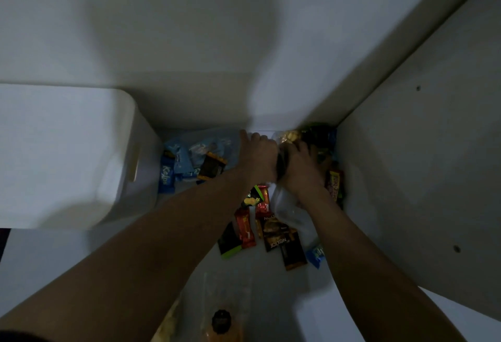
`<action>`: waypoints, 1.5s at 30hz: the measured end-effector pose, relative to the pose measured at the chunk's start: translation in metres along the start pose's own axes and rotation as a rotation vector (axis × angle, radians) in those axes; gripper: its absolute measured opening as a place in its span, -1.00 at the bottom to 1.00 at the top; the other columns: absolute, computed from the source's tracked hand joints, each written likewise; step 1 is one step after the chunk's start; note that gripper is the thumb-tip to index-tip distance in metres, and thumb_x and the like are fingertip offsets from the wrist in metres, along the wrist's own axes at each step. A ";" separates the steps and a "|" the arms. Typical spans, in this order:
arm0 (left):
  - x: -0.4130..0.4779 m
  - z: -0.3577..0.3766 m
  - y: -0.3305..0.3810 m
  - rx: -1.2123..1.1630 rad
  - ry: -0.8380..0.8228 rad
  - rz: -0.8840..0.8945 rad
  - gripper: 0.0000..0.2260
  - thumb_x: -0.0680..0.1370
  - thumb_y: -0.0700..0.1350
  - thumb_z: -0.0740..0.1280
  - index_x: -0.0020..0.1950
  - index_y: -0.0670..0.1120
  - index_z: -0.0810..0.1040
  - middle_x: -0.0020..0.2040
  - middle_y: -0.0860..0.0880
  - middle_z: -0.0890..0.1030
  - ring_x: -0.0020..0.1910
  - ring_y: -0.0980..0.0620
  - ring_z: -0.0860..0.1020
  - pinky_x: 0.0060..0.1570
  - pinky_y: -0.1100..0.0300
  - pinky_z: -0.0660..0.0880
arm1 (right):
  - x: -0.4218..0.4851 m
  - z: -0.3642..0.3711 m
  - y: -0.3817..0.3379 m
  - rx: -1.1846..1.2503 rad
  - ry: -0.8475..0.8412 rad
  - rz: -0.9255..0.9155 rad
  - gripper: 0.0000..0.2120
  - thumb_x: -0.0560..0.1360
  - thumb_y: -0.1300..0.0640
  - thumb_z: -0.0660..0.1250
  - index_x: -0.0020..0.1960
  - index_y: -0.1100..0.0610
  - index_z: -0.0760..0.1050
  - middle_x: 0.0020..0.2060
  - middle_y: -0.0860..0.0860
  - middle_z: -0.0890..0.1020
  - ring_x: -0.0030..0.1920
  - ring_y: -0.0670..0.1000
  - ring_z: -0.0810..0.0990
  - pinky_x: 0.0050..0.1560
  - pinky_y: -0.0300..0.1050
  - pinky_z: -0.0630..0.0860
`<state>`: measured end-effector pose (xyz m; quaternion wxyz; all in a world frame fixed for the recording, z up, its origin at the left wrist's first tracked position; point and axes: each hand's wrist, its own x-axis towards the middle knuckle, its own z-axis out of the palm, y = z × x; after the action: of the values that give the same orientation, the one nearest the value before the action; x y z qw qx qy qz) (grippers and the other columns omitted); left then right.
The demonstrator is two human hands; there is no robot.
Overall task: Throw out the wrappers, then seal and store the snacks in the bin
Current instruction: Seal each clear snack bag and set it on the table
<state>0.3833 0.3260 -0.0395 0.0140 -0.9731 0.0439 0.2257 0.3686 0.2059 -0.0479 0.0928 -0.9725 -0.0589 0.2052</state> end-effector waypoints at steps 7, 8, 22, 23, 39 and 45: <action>-0.037 0.008 -0.022 -0.276 0.183 0.006 -0.67 0.30 0.10 0.45 -0.10 -0.02 0.43 -0.12 -0.02 0.53 -0.04 -0.11 0.54 0.20 -0.15 0.28 | -0.004 -0.004 0.006 0.094 -0.001 0.027 -0.08 0.31 -0.23 0.49 0.54 -0.14 0.11 0.57 0.00 0.11 0.52 0.26 0.10 0.44 0.46 0.04; -0.043 0.012 -0.024 -0.316 0.206 -0.015 -0.68 0.33 0.10 0.43 -0.07 -0.02 0.43 -0.10 -0.01 0.52 -0.03 -0.10 0.54 0.19 -0.14 0.28 | -0.005 -0.006 0.005 0.097 -0.012 0.029 -0.05 0.28 -0.23 0.51 0.54 -0.13 0.10 0.58 -0.01 0.09 0.52 0.28 0.10 0.43 0.46 0.05; -0.104 0.044 -0.042 -0.939 0.542 -0.256 -0.68 0.35 0.05 0.53 -0.07 0.01 0.45 -0.15 0.05 0.57 -0.17 0.10 0.56 -0.16 0.11 0.55 | -0.040 -0.017 -0.019 0.488 0.085 0.049 -0.30 0.27 -0.33 0.26 0.37 -0.11 0.43 0.34 0.02 0.48 0.34 0.17 0.43 0.30 0.26 0.43; -0.109 0.044 -0.041 -0.982 0.551 -0.263 -0.65 0.36 0.05 0.54 -0.05 0.03 0.42 -0.13 0.05 0.58 -0.16 0.10 0.58 -0.17 0.16 0.55 | -0.043 -0.017 -0.021 0.569 0.115 0.063 -0.34 0.27 -0.30 0.25 0.33 -0.10 0.47 0.26 0.00 0.55 0.26 0.13 0.51 0.25 0.21 0.49; -0.198 -0.002 -0.050 -1.250 0.618 -0.148 -0.48 0.31 0.23 0.53 0.01 -0.08 0.45 -0.08 -0.03 0.55 -0.16 0.02 0.57 -0.25 0.34 0.51 | -0.147 -0.108 -0.093 1.546 0.168 0.002 -0.85 0.55 0.34 0.34 0.11 0.22 0.55 -0.14 0.05 0.64 -0.16 -0.06 0.68 -0.04 -0.14 0.61; -0.260 -0.091 -0.069 -1.652 0.661 -0.070 -0.64 0.48 0.10 0.45 0.18 -0.06 0.55 0.08 0.05 0.64 0.06 0.12 0.61 -0.16 0.36 0.52 | -0.206 -0.140 -0.111 1.481 0.300 -0.190 -0.87 0.58 0.26 0.33 0.10 0.12 0.58 -0.15 0.04 0.67 -0.11 -0.01 0.69 0.03 -0.10 0.63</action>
<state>0.1974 0.4112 0.1570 -0.6987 -0.6888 -0.1607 -0.1074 0.2307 0.2612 0.1803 0.7454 -0.6645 0.0240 0.0477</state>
